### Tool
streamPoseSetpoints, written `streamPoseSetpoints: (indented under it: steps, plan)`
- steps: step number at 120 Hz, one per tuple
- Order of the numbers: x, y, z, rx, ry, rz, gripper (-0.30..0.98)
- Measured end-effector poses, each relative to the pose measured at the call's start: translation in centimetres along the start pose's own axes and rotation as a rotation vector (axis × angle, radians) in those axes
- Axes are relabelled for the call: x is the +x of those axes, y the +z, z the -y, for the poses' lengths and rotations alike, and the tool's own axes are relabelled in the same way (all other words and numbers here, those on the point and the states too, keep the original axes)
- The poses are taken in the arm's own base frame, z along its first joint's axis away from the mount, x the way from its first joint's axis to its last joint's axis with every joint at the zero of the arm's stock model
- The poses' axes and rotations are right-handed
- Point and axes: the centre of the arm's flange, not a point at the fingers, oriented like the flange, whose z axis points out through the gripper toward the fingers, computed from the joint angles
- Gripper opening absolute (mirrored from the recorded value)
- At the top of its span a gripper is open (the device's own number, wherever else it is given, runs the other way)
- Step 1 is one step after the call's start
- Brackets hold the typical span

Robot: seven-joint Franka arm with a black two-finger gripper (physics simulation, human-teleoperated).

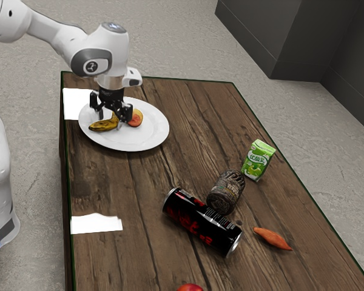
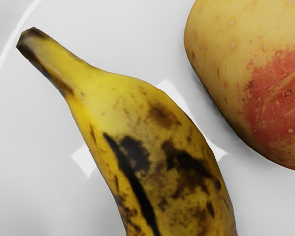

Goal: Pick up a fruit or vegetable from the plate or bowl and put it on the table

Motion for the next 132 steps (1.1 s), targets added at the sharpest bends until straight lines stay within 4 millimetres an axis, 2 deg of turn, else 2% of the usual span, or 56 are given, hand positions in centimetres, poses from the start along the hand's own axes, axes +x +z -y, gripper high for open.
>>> streamPoseSetpoints:
  steps: [52, 65, 88, 96, 104, 117, 125, 129, 132]
  plan:
    - [0.1, 0.1, 0.1, 0.031, 0.011, -0.013, 0.25]
    - [0.5, -0.8, 0.0, 0.029, 0.01, -0.026, 0.19]
    - [1.0, -2.2, -0.5, 0.036, 0.013, -0.036, 0.17]
    - [1.3, -5.1, -3.4, 0.04, 0.063, -0.101, 0.18]
    - [3.0, -6.4, -7.6, 0.059, 0.115, -0.127, 0.19]
    - [7.4, -4.3, -18.6, 0.078, 0.216, -0.104, 0.18]
    - [10.2, -3.7, -25.3, 0.054, 0.257, -0.122, 0.18]
    - [11.9, -3.4, -27.8, 0.038, 0.261, -0.135, 0.19]
    - [13.6, -3.1, -28.6, 0.03, 0.248, -0.143, 0.19]
